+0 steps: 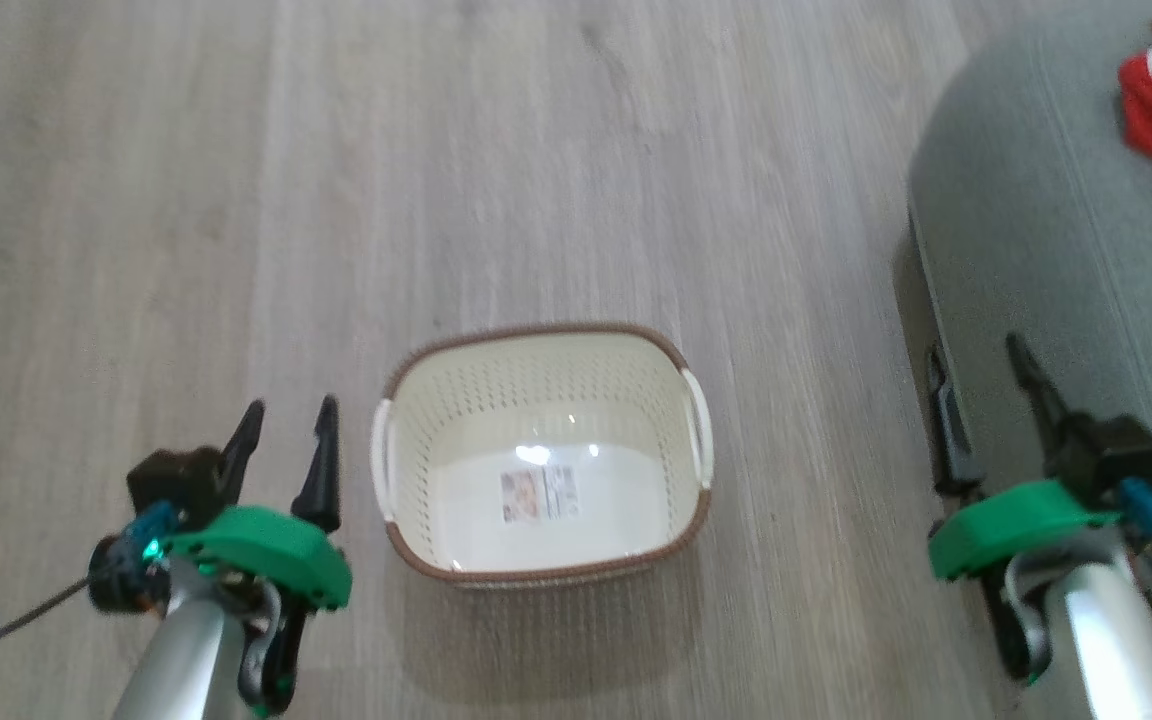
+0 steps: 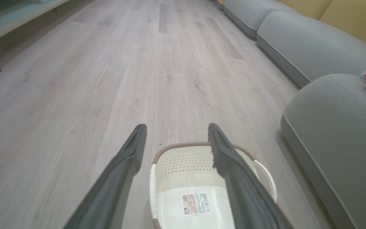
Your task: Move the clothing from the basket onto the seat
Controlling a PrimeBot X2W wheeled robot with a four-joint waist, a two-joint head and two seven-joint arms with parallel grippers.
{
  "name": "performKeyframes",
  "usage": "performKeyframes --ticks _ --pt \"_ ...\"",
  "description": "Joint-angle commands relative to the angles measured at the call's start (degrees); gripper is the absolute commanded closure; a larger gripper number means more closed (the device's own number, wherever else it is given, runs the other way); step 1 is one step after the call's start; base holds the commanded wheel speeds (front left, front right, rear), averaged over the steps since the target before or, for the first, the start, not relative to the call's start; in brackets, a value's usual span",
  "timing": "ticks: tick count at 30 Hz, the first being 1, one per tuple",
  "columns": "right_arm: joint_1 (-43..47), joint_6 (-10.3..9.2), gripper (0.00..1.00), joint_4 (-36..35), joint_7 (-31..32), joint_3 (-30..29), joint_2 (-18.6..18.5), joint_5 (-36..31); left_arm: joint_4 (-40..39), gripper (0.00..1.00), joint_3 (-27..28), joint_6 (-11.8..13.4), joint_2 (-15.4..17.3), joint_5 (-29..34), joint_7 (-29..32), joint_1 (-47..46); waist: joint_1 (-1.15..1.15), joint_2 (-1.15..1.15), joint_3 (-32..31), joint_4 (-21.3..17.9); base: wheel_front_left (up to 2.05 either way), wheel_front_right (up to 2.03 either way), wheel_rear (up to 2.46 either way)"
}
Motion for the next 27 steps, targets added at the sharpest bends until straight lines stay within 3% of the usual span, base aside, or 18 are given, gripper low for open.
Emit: performKeyframes --ticks 1,13,27 --pt "0.7 -0.02 0.0 -0.87 -0.37 1.32 0.63 -0.73 -0.88 0.0 3.38 -0.37 0.3 1.19 -0.73 0.04 0.01 -0.01 -4.8 3.79 0.0 0.0 0.0" --pt "3.59 -0.02 0.0 1.23 -0.37 0.44 1.92 -0.52 -1.42 0.0 8.22 -2.82 -2.75 4.98 -0.73 3.08 0.01 -0.01 -7.69 4.57 0.0 0.0 0.0" --pt "4.42 -0.02 0.0 1.31 -0.37 0.71 1.94 -0.48 -1.87 0.0 10.48 -4.05 -3.8 6.94 -0.73 3.85 0.01 -0.01 -8.23 3.97 0.0 0.0 0.0"
